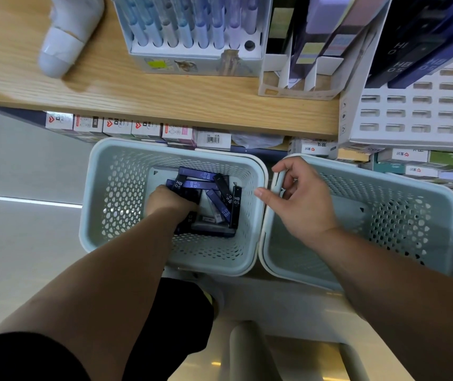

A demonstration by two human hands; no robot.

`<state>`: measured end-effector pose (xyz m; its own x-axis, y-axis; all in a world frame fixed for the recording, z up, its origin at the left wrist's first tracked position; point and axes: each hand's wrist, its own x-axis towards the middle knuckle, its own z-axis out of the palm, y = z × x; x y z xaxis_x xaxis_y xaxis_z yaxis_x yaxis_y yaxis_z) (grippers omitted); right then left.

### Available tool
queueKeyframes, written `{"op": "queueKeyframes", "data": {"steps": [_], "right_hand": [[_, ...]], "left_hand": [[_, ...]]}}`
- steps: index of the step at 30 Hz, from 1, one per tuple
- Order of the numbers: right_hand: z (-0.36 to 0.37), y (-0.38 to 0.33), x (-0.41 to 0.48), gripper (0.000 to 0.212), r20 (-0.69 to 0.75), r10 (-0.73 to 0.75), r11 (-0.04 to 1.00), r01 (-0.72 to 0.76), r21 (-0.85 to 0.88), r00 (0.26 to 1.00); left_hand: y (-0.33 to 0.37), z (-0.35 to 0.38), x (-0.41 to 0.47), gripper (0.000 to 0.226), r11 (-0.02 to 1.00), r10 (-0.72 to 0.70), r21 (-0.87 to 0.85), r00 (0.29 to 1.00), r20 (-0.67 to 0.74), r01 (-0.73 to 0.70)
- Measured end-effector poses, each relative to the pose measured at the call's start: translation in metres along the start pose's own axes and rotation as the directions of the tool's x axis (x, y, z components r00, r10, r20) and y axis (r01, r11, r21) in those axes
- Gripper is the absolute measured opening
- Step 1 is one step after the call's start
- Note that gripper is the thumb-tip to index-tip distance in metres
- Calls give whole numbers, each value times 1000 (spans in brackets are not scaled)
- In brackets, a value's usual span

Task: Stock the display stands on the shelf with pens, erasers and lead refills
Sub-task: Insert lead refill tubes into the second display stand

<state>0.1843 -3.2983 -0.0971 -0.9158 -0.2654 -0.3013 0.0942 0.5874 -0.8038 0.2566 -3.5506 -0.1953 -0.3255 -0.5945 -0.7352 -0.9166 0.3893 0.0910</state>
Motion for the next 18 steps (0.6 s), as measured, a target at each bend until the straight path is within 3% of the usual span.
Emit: {"op": "queueKeyframes", "data": {"steps": [7, 18], "right_hand": [[1, 2, 0, 38, 11, 27, 999, -28, 42, 1000], [2, 3, -1, 37, 16, 46, 998, -47, 45, 999]], "left_hand": [[2, 2, -6, 76, 997, 25, 71, 999, -25, -23], [2, -1, -10, 56, 992, 59, -112, 998, -23, -61]]}}
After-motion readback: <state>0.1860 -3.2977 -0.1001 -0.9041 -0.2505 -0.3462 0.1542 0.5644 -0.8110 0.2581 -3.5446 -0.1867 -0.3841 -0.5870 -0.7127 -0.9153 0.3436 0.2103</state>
